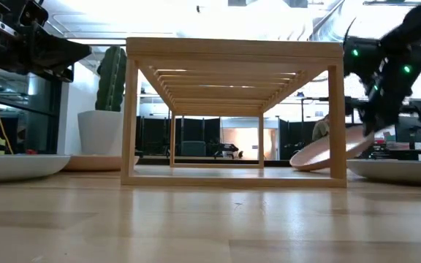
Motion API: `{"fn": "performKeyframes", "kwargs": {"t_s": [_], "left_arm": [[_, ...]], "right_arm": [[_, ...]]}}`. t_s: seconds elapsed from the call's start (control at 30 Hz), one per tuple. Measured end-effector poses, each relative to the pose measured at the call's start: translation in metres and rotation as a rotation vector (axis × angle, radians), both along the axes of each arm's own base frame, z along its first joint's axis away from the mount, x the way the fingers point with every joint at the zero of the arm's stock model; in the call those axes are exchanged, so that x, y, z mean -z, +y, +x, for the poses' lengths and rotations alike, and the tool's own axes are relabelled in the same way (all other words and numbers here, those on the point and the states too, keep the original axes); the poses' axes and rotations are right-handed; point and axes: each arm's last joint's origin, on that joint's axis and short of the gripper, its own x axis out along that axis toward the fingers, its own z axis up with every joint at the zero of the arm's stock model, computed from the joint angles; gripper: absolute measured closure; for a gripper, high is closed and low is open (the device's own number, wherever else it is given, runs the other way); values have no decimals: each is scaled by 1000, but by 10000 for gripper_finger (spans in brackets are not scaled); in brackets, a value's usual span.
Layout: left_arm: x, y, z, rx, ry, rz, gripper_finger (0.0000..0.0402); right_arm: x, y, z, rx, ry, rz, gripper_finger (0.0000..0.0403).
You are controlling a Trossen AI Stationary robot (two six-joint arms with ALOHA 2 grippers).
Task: Place and stack plates onto a shelf
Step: Put the right light pink plate on the shelf
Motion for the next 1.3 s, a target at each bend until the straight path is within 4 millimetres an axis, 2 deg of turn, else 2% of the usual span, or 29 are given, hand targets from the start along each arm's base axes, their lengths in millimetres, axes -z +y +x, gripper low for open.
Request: {"fn": "performKeyframes", "kwargs": {"t_s": [0.27,0.5,0.6,0.7,0.83,1.0,1.17,1.3], "left_arm": [[0,0,0,0,0,0,401],[0,0,0,0,0,0,401],[0,0,0,0,0,0,401],[0,0,0,0,0,0,402],[0,0,0,0,0,0,402],[0,0,0,0,0,0,402],[0,0,0,0,0,0,402],[0,0,0,0,0,0,402]], "right_arm": [[-80,-7,11,21,123,-180,402],[-157,-14,22,17,127,-379,403],[-185,-18,32,-75,103,-411,403],[-202,-28,44,-316,28,-423,403],[-206,-47,61,-658,-123,-417,403],[-180,-76,86,-899,-162,-280,403],[-155,-98,114,-1049,-279,-190,403],[-140,-110,127,-1071,-305,-124,403]]}}
